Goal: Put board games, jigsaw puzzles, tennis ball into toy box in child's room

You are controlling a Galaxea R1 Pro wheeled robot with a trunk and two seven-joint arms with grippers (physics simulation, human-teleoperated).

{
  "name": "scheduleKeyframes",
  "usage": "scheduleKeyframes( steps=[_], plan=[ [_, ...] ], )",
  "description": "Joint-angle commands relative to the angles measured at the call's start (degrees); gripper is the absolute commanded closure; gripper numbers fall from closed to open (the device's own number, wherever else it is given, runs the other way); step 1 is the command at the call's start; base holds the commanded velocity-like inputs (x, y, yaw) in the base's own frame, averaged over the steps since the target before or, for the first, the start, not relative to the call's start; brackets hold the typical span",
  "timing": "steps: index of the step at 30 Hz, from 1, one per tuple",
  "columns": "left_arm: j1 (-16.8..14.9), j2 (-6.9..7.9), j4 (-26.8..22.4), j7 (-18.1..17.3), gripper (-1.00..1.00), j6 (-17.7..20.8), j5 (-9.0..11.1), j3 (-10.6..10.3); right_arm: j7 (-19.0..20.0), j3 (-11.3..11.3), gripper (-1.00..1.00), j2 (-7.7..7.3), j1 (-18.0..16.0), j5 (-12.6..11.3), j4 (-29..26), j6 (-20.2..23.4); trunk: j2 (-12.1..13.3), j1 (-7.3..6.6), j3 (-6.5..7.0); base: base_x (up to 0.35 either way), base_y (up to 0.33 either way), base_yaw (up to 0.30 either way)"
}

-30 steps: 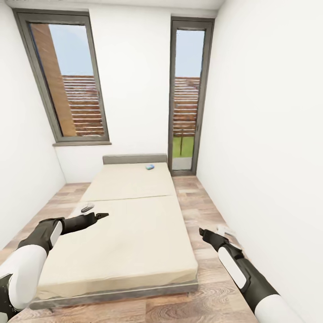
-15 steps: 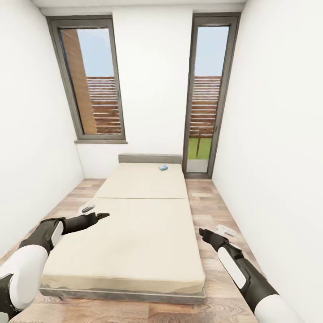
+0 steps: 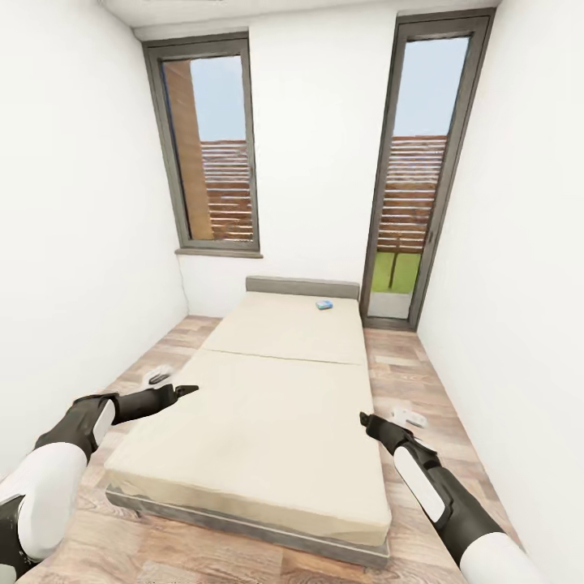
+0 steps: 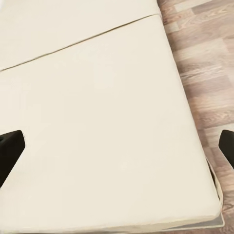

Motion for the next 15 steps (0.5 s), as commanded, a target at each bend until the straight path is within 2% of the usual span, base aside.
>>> scheduleKeyframes(
  steps=[1, 6, 15],
  plan=[
    [-0.1, -0.07, 0.0, -0.4, -1.0, 0.4, -0.6, 0.5, -0.5, 0.3, -1.0, -0.1, 0.0, -0.4, -0.1, 0.1, -0.1, 0.04, -0.14, 0.001, -0.227, 0.289],
    [-0.1, -0.07, 0.0, -0.4, -1.0, 0.4, -0.6, 0.5, -0.5, 0.3, -1.0, -0.1, -0.1, -0.4, -0.1, 0.1, -0.1, 0.04, -0.14, 0.0, -0.139, 0.289],
    [0.0, -0.07, 0.0, -0.4, -1.0, 0.4, -0.5, 0.5, -0.5, 0.3, -1.0, -0.1, 0.0, -0.4, -0.1, 0.1, -0.1, 0.04, -0.14, 0.0, -0.017, 0.289]
  ],
)
